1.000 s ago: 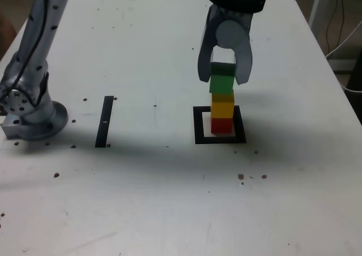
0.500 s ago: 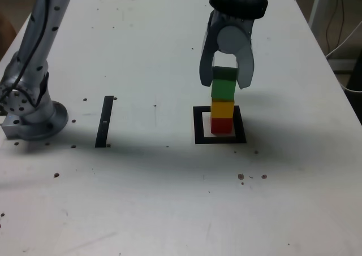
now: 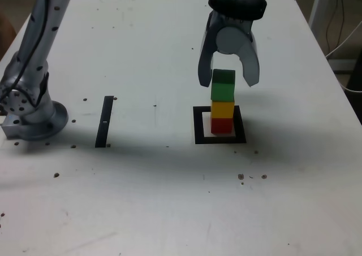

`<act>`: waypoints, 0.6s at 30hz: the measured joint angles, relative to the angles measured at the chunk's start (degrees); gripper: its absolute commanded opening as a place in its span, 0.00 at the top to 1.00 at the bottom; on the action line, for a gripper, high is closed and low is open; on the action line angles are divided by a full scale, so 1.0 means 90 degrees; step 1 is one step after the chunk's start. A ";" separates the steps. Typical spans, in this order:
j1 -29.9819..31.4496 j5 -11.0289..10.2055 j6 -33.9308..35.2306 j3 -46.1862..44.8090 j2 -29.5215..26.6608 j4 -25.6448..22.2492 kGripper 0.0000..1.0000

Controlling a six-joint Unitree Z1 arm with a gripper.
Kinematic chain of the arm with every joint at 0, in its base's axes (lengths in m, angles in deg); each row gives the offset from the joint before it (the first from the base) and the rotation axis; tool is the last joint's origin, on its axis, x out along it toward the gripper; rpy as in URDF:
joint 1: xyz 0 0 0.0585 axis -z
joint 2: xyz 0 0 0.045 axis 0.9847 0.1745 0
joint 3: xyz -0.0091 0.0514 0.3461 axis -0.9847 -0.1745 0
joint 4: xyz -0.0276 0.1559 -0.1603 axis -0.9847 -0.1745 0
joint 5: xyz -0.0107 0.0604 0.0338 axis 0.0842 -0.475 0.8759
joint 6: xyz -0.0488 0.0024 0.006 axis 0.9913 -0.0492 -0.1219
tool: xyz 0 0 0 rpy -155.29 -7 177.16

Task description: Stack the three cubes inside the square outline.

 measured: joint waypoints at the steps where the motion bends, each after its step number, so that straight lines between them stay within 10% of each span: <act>1: 0.0000 -0.0011 0.0001 0.0000 -0.0018 0.0000 0.01; 18: 0.0000 -0.0421 0.0229 -0.0926 -0.1674 -0.0087 0.01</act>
